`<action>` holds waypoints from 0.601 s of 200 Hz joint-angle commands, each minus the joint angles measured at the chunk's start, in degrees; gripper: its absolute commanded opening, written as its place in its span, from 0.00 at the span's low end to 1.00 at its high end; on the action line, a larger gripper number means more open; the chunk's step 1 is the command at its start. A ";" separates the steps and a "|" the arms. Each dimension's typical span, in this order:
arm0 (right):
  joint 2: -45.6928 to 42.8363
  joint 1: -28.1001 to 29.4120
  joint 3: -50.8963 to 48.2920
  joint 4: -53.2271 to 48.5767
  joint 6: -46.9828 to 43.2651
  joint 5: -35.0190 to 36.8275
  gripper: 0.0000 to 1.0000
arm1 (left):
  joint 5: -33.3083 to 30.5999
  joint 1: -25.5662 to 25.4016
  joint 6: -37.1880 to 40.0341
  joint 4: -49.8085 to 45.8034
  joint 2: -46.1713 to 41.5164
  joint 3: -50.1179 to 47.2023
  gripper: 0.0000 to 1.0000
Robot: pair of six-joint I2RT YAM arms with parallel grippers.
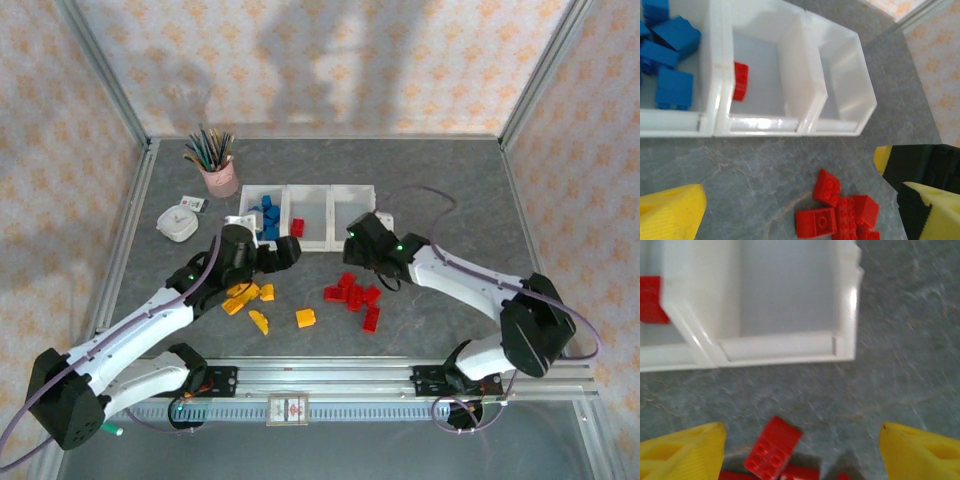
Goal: Sort the legos into containers by color
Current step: Pick up the lego from the bottom-center of the table.
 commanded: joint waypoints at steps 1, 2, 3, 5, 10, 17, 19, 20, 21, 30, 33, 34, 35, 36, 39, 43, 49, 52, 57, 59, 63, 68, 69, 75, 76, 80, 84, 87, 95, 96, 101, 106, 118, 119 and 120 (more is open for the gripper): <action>-2.40 -0.07 -3.97 -1.38 4.11 2.48 0.82 | -0.29 -2.16 -1.87 4.53 0.48 -1.19 0.99; -2.40 -0.07 -3.97 -1.38 4.11 2.48 0.82 | -0.29 -2.24 -1.90 4.61 0.55 -1.21 0.99; -2.43 -0.06 -4.16 -1.35 4.18 2.48 0.82 | -0.34 -2.33 -1.96 4.65 0.63 -1.23 0.99; -2.61 -0.07 -4.82 -1.14 4.43 2.33 0.82 | -0.30 -2.50 -2.05 4.78 0.73 -1.28 0.99; -2.93 -0.05 -5.87 -0.66 4.80 2.15 0.83 | -0.29 -2.93 -2.25 5.29 1.02 -1.45 0.99; -3.32 -0.12 -7.31 0.26 5.23 1.75 0.83 | -0.34 -3.63 -2.41 6.05 1.42 -1.74 0.99; -3.41 -0.15 -7.66 0.55 5.37 1.59 0.83 | -0.41 -3.82 -2.45 6.25 1.52 -1.80 0.99; -3.46 -0.14 -7.85 0.71 5.42 1.55 0.84 | -0.44 -3.91 -2.50 6.30 1.55 -1.83 0.99; -3.49 -0.14 -8.03 0.84 5.45 1.49 0.84 | -0.50 -4.04 -2.52 6.37 1.57 -1.84 0.99; -3.48 -0.29 -9.16 1.68 5.89 1.01 0.84 | -0.85 -4.87 -2.87 7.23 2.10 -2.18 0.99; -3.37 -0.31 -9.38 1.81 5.98 0.85 0.84 | -0.86 -5.07 -2.96 7.57 2.37 -2.32 0.99; -3.36 -0.31 -9.46 1.87 6.04 0.83 0.84 | -0.88 -5.15 -3.02 7.67 2.42 -2.31 0.99; -3.31 -0.31 -9.49 1.90 6.06 0.82 0.84 | -0.85 -5.19 -3.04 7.76 2.53 -2.34 0.99; -3.28 -0.31 -9.56 1.96 6.08 0.77 0.84 | -0.88 -5.25 -3.10 7.85 2.63 -2.36 0.99; -3.12 -0.31 -9.69 2.12 6.17 0.65 0.84 | -0.84 -5.43 -3.20 8.11 2.83 -2.38 0.99; -2.88 -0.31 -9.99 2.39 6.26 0.48 0.84 | -0.74 -5.61 -3.32 8.46 3.23 -2.45 0.99; -2.59 -0.31 -10.41 2.77 6.48 0.30 0.85 | -0.60 -5.82 -3.47 8.85 3.76 -2.36 0.99; -2.41 -0.31 -10.55 2.92 6.59 0.28 0.85 | -0.56 -5.91 -3.51 9.02 4.08 -2.27 0.99; -2.17 -0.31 -10.82 3.17 6.85 0.26 0.85 | -0.56 -6.09 -3.51 9.08 4.57 -2.09 0.99; -2.13 -0.31 -10.95 3.34 6.94 0.10 0.84 | -0.56 -6.19 -3.51 9.08 4.77 -1.93 0.99; -2.04 -0.33 -11.21 3.73 7.04 -0.29 0.84 | -0.56 -6.34 -3.51 9.08 5.16 -1.67 0.99; -2.03 -0.37 -11.64 4.49 7.21 -1.00 0.84 | -0.56 -6.51 -3.43 9.01 5.70 -1.40 0.99; -2.03 -0.38 -11.73 4.62 7.22 -1.15 0.84 | -0.56 -6.53 -3.43 8.96 5.80 -1.32 0.99; -2.03 -0.31 -12.24 5.51 7.44 -2.17 0.83 | -0.58 -6.69 -3.27 8.77 6.25 -0.94 0.99; -2.03 -0.31 -12.38 5.61 7.51 -2.26 0.83 | -0.65 -6.75 -3.26 8.75 6.33 -0.95 0.99; -1.98 -0.38 -12.70 5.99 7.77 -2.58 0.83 | -0.80 -6.87 -3.25 8.58 6.60 -0.69 0.99; -1.88 -0.32 -12.97 6.12 7.99 -2.72 0.83 | -0.93 -6.97 -3.18 8.48 6.85 -0.56 0.99; -1.73 -0.31 -13.11 6.15 8.14 -2.71 0.81 | -1.09 -7.03 -3.24 8.42 7.01 -0.54 0.99; -1.32 -0.33 -13.31 6.06 8.31 -2.54 0.78 | -1.30 -7.16 -3.23 8.46 7.34 -0.36 0.99; -1.28 -0.32 -13.31 6.01 8.30 -2.54 0.78 | -1.28 -7.16 -3.24 8.46 7.41 -0.31 0.99; -0.95 -0.31 -13.36 5.82 8.45 -2.60 0.76 | -1.25 -7.23 -3.23 8.46 7.60 -0.28 0.99; -0.81 -0.31 -13.40 5.80 8.54 -2.70 0.75 | -1.22 -7.29 -3.25 8.45 7.77 -0.27 0.99; -0.84 -0.31 -13.70 5.97 8.81 -3.27 0.72 | -1.24 -7.42 -3.25 8.55 8.14 -0.02 0.99; -0.86 -0.31 -13.73 6.02 8.86 -3.30 0.72 | -1.20 -7.42 -3.20 8.51 8.20 0.07 0.99; -0.87 -0.31 -13.74 5.99 8.93 -3.31 0.72 | -1.14 -7.42 -3.18 8.49 8.23 0.12 0.99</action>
